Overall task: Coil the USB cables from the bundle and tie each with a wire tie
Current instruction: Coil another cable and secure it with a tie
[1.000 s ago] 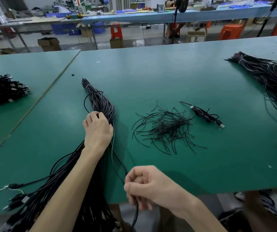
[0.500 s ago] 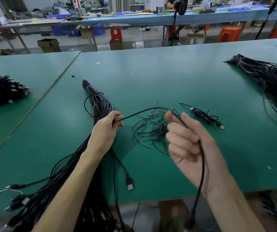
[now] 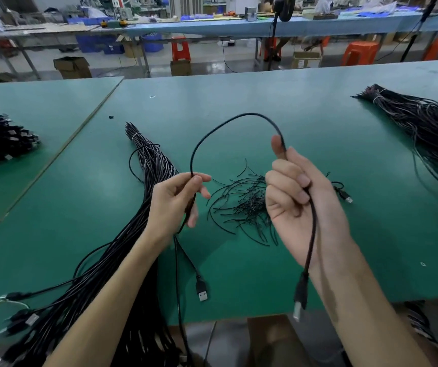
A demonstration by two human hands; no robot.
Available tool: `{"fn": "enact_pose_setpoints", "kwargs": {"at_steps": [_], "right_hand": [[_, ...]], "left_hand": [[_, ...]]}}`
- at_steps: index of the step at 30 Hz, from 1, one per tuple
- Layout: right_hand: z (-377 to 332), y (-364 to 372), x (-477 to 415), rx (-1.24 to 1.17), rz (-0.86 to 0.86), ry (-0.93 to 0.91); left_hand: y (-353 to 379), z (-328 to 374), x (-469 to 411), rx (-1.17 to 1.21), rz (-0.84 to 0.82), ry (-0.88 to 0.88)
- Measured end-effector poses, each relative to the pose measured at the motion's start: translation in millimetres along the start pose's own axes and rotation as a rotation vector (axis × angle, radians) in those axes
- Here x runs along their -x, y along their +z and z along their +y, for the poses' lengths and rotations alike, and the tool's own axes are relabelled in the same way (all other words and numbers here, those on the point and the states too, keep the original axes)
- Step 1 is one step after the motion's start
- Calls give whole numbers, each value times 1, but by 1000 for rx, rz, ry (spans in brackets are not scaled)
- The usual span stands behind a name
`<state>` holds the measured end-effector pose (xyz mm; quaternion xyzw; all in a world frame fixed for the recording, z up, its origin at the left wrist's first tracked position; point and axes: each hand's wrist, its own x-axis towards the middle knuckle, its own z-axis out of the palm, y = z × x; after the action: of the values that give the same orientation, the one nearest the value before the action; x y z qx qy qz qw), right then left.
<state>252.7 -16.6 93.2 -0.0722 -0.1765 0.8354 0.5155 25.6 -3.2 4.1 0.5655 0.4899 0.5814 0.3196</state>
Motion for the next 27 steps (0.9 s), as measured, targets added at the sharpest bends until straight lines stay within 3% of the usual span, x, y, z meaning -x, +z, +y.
{"fn": "enact_pose_setpoints", "kwargs": {"at_steps": [2, 6, 8, 10, 12, 14, 16, 18, 22, 27], "right_hand": [[8, -7, -6, 52, 73, 2], [24, -25, -17, 110, 281, -25], [29, -33, -19, 78, 405, -31], [32, -40, -20, 38, 508, -48], [32, -42, -20, -14, 576, -72], [32, -42, -22, -44, 630, -106], [31, -40, -25, -23, 674, -131], [31, -39, -28, 0, 696, -109], [39, -44, -28, 140, 736, -104], [56, -65, -15, 715, 591, -179]], "left_hand": [[-4, -1, -5, 193, -94, -173], [-3, -7, -6, 126, -94, -262], [2, -9, -2, -135, -32, -204], [3, -6, 2, -559, 22, -3], [4, 13, 5, -763, -80, 214], [13, 37, 14, -665, -344, 177], [27, 54, 28, -405, -600, 60], [40, 65, 40, -215, -693, 77], [53, 66, 45, -4, -507, 160], [50, 46, 18, 134, -183, 1]]}}
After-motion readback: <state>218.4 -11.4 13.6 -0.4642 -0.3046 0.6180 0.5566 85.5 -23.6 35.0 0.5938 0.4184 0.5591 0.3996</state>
